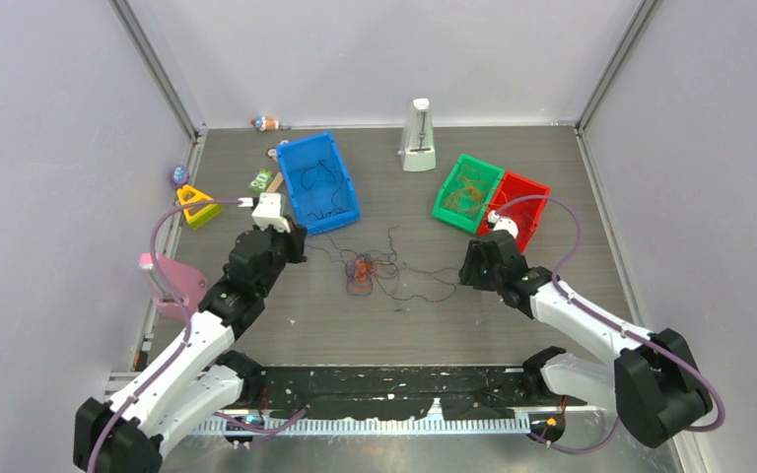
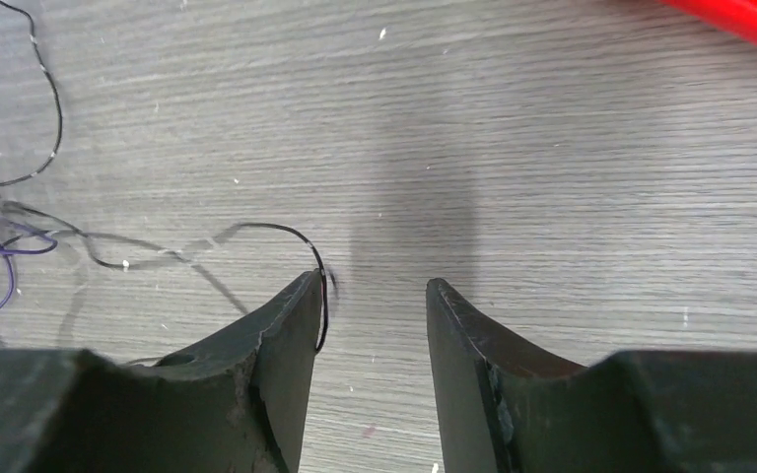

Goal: Untangle the cables
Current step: Untie the cable.

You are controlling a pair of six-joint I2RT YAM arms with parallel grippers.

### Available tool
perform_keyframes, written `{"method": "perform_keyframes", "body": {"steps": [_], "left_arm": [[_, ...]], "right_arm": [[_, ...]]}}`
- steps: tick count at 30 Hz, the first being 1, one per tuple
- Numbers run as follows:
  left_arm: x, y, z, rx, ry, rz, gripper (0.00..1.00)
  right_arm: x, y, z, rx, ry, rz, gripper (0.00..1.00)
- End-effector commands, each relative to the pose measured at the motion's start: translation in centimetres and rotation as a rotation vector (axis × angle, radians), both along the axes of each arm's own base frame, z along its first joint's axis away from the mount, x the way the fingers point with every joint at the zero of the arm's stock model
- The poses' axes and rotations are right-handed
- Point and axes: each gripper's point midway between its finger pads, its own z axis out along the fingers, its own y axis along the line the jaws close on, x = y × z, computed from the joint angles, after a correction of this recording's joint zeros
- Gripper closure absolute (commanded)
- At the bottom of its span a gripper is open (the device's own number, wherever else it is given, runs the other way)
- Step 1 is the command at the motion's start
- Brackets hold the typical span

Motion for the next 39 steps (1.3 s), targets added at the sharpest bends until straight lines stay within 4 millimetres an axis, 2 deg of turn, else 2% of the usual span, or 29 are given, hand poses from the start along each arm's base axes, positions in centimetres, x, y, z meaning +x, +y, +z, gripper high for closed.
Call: {"method": "perform_keyframes", "body": {"steps": [1, 4, 6, 8, 10, 12, 18, 19, 22, 23, 24, 25, 31, 32, 33, 34, 35, 36, 37, 38, 39], "left_arm": [[-0.4, 1.7, 3.6, -0.060, -0.028, 0.091, 1.00], [-0.7, 0.1, 4.8, -0.093, -0.040, -0.002, 1.00], [-1.0, -1.6, 5.2, -0.105, -0.041, -0.099, 1.00], [-1.5, -3.4, 6.3, -0.117, -0.048, -0.202, 1.00], [-1.9, -4.6, 7.2, -0.133, -0.050, -0.279, 1.00], [-2.3, -5.5, 8.1, -0.143, -0.046, -0.334, 1.00], [-3.7, -7.6, 10.2, -0.161, -0.014, -0.474, 1.00], [-3.9, -7.9, 10.5, -0.164, -0.011, -0.493, 1.00], [-4.3, -8.4, 11.1, -0.166, 0.006, -0.530, 1.00], [-4.4, -8.5, 11.1, -0.165, 0.014, -0.538, 1.00], [-4.5, -8.6, 11.3, -0.165, 0.015, -0.545, 1.00], [-4.5, -8.7, 11.4, -0.166, 0.017, -0.553, 1.00], [-5.0, -9.4, 12.2, -0.187, 0.027, -0.599, 1.00], [-5.3, -9.6, 12.4, -0.191, 0.028, -0.616, 1.00], [-5.4, -9.7, 12.7, -0.197, 0.027, -0.629, 1.00], [-5.6, -9.8, 13.0, -0.202, 0.025, -0.642, 1.00], [-5.8, -10.0, 13.2, -0.209, 0.024, -0.655, 1.00], [-6.0, -10.1, 13.7, -0.214, 0.017, -0.666, 1.00], [-6.1, -10.2, 14.1, -0.219, 0.011, -0.674, 1.00], [-6.4, -10.2, 14.5, -0.226, 0.006, -0.684, 1.00], [-6.5, -10.3, 15.0, -0.232, 0.000, -0.693, 1.00]], "right_arm": [[0.4, -1.4, 1.5, 0.009, -0.043, -0.081, 0.51], [0.7, -1.2, 3.0, 0.026, -0.089, -0.065, 0.49], [0.8, -0.6, 3.9, 0.042, -0.116, -0.011, 0.42], [0.9, 0.8, 5.4, 0.084, -0.163, 0.079, 0.21], [1.0, 2.1, 6.9, 0.120, -0.215, 0.165, 0.09], [0.8, 3.6, 8.7, 0.167, -0.268, 0.260, 0.04], [0.1, 8.1, 12.3, 0.207, -0.368, 0.495, 0.04], [-0.2, 9.4, 12.7, 0.203, -0.388, 0.542, 0.04], [-0.9, 12.2, 13.3, 0.194, -0.419, 0.623, 0.04], [-0.7, 13.0, 14.4, 0.204, -0.463, 0.638, 0.06], [-1.1, 13.9, 14.5, 0.212, -0.471, 0.664, 0.07], [-0.9, 14.6, 15.6, 0.230, -0.514, 0.677, 0.09], [-1.0, 18.3, 19.1, 0.305, -0.641, 0.779, 0.18], [-0.7, 18.9, 18.7, 0.294, -0.633, 0.784, 0.18], [-0.4, 19.3, 19.5, 0.297, -0.651, 0.784, 0.18], [0.1, 19.7, 18.9, 0.282, -0.637, 0.781, 0.18], [0.5, 20.2, 19.5, 0.285, -0.650, 0.776, 0.17], [1.0, 20.6, 18.7, 0.273, -0.634, 0.772, 0.16], [1.4, 21.0, 19.0, 0.275, -0.645, 0.765, 0.13], [2.0, 21.5, 18.0, 0.258, -0.622, 0.748, 0.11], [2.6, 21.7, 18.1, 0.255, -0.625, 0.728, 0.11]]}}
